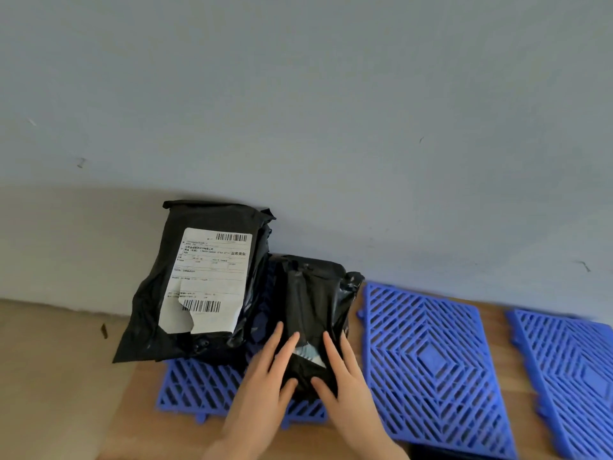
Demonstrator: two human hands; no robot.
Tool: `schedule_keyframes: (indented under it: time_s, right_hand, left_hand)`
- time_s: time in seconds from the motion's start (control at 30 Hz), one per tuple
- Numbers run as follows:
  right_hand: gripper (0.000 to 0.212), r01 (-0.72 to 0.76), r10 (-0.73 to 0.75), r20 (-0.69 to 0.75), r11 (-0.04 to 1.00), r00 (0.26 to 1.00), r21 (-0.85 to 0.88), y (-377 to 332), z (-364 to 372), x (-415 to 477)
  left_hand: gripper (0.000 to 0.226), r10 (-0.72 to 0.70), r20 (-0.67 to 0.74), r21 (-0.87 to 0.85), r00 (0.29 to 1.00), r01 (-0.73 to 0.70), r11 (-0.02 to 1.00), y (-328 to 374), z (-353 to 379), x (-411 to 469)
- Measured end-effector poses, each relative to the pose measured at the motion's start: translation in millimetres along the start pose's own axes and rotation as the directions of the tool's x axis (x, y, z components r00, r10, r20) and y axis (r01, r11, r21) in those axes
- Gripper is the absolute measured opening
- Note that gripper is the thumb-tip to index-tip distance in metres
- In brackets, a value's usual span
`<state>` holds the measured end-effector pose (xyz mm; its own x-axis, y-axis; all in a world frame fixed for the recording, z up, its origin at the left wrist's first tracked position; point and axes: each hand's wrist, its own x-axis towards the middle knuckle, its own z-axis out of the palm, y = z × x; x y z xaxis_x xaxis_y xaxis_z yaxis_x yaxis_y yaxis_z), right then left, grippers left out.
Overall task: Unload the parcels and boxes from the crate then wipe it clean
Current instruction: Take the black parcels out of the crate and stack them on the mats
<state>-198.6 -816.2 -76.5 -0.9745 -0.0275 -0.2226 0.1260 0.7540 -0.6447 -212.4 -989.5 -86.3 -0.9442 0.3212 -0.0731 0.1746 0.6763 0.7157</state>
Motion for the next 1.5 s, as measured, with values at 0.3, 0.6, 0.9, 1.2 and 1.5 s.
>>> schedule_keyframes:
  time_s: [0.3, 0.6, 0.9, 1.2, 1.5]
  right_hand:
    - [0.064, -0.016, 0.012, -0.075, 0.999, 0.997, -0.052, 5, -11, 45]
    - [0.060, -0.104, 0.096, -0.063, 0.984, 0.993, -0.144, 0, -29, 58]
    - [0.047, -0.033, 0.020, -0.166, 0.996, 0.986, -0.081, -13, -101, 3]
    - [0.029, 0.140, -0.142, -0.410, 0.990, 0.901, -0.035, -1, -196, -128]
    - [0.027, 0.014, -0.098, -0.557, 0.988, 0.824, -0.153, 107, -269, -290]
  left_hand:
    - [0.056, 0.041, -0.039, 0.096, 0.998, -0.037, 0.995, 3, 1, 51]
    - [0.055, -0.007, -0.053, 0.130, 0.999, 0.014, 0.991, 20, -7, 68]
    - [0.042, 0.127, -0.181, 0.115, 0.975, -0.108, 0.988, 87, -24, 35]
    - [0.026, 0.325, -0.225, -0.030, 0.919, -0.340, 0.940, 226, 12, -14]
    - [0.027, 0.453, -0.221, -0.101, 0.864, -0.482, 0.870, 353, 95, -83]
